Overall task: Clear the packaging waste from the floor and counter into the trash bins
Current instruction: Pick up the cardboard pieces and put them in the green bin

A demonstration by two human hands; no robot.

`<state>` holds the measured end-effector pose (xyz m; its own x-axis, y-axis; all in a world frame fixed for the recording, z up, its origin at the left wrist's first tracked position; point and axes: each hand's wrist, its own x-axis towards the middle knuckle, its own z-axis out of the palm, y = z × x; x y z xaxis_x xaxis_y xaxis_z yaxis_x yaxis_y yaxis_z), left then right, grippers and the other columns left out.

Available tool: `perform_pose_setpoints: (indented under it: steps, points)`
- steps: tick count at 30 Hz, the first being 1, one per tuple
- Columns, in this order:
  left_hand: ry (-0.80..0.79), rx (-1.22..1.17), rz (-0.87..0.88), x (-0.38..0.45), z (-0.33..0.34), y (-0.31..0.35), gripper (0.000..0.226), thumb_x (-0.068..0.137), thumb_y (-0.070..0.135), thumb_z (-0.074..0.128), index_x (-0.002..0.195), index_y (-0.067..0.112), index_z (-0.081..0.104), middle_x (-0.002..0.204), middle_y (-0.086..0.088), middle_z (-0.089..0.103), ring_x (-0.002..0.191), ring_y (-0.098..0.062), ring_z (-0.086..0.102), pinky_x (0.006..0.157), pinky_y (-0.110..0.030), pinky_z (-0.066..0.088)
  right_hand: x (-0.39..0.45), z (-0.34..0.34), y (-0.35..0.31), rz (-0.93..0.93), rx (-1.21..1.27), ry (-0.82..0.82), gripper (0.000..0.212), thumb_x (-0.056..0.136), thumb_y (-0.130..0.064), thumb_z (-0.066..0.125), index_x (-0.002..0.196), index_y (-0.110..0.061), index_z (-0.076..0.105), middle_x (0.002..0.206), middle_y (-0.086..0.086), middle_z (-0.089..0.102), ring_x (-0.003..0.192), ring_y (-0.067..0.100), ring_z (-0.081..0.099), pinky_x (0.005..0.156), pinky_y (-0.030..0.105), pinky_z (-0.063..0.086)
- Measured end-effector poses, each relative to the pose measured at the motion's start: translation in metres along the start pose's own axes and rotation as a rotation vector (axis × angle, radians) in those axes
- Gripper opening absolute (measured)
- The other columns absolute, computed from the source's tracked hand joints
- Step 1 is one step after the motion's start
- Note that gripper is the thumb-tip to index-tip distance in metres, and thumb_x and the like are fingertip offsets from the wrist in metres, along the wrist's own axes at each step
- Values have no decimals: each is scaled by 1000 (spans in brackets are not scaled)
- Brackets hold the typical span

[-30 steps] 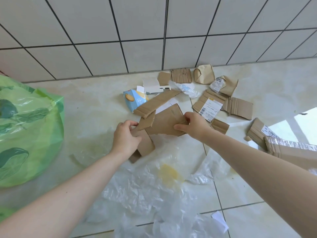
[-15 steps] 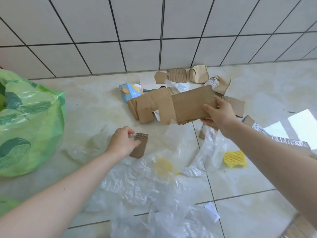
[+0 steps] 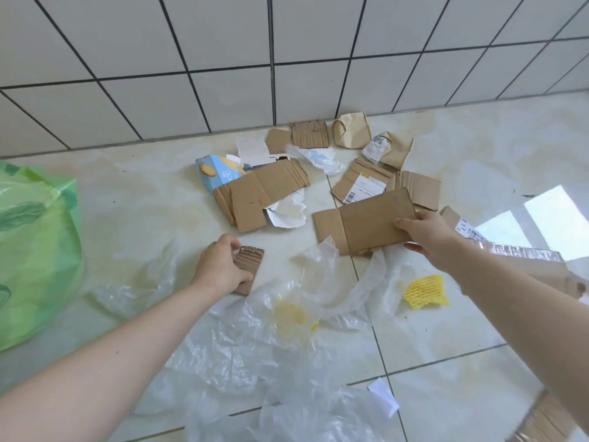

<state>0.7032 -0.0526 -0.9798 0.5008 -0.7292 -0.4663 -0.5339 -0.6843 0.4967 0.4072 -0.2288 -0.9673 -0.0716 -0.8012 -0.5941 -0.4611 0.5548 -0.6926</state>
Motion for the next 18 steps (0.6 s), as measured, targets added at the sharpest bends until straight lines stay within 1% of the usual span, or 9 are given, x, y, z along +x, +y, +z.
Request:
perform_pose_setpoints:
  steps: [2, 3, 6, 7, 9, 11, 13, 14, 18]
  points:
    - [11, -17, 12, -1, 0, 1, 44, 67, 8, 80, 107, 13, 61, 78, 5, 56, 84, -20, 58, 71, -22, 40, -1, 2, -1, -19, 0, 14, 27, 89, -16, 62, 115, -9, 58, 107, 9, 59, 98, 21, 57, 83, 34, 52]
    - [24, -28, 26, -1, 1, 1, 37, 69, 8, 78, 102, 12, 63, 77, 4, 56, 83, -20, 58, 70, -22, 39, -1, 3, -2, -28, 13, 19, 26, 89, -15, 62, 114, -10, 58, 107, 9, 59, 97, 22, 57, 82, 34, 52]
    - [140, -85, 116, -2, 1, 1, 17, 77, 13, 73, 92, 12, 64, 94, -4, 55, 79, -17, 54, 72, -22, 38, -3, 4, -6, -52, 71, 23, 21, 89, -14, 62, 109, -12, 57, 105, 9, 60, 96, 22, 59, 84, 35, 53]
    - [183, -106, 151, -2, 0, 2, 12, 79, 14, 71, 87, 13, 63, 95, -5, 53, 75, -15, 53, 71, -21, 37, -4, 3, -7, -59, 90, 22, 22, 88, -14, 62, 109, -12, 57, 105, 9, 60, 95, 22, 59, 84, 35, 53]
    - [250, -150, 197, -2, -3, 4, 10, 80, 15, 70, 83, 15, 61, 92, -4, 52, 68, -12, 51, 69, -21, 36, -7, 2, -10, -69, 141, 19, 23, 87, -14, 63, 110, -11, 58, 104, 9, 61, 94, 21, 60, 81, 33, 53]
    - [291, -192, 209, 0, -8, 8, 11, 81, 21, 70, 82, 15, 61, 91, -1, 51, 67, -9, 51, 69, -21, 37, -10, 0, -15, -80, 222, 13, 20, 86, -12, 64, 106, -11, 60, 100, 7, 63, 89, 19, 61, 76, 31, 52]
    - [308, -219, 199, 4, -13, 13, 13, 82, 25, 69, 82, 14, 62, 93, 0, 49, 72, -14, 53, 70, -24, 38, -13, -1, -20, -94, 292, -1, 10, 86, -9, 63, 94, -14, 61, 94, 4, 63, 82, 15, 61, 73, 28, 51]
    - [309, -223, 189, 8, -15, 15, 12, 82, 23, 68, 82, 13, 62, 95, -1, 49, 75, -17, 54, 71, -25, 39, -15, -1, -23, -106, 310, -8, 9, 87, -8, 62, 90, -16, 60, 91, 2, 63, 80, 13, 61, 72, 28, 51]
    - [279, -181, 117, 28, -20, 24, 13, 82, 21, 66, 88, 10, 64, 107, -5, 43, 86, -22, 53, 82, -30, 47, -19, -1, -33, -154, 332, -11, 11, 88, -5, 59, 89, -16, 58, 90, 2, 62, 81, 14, 62, 71, 26, 52]
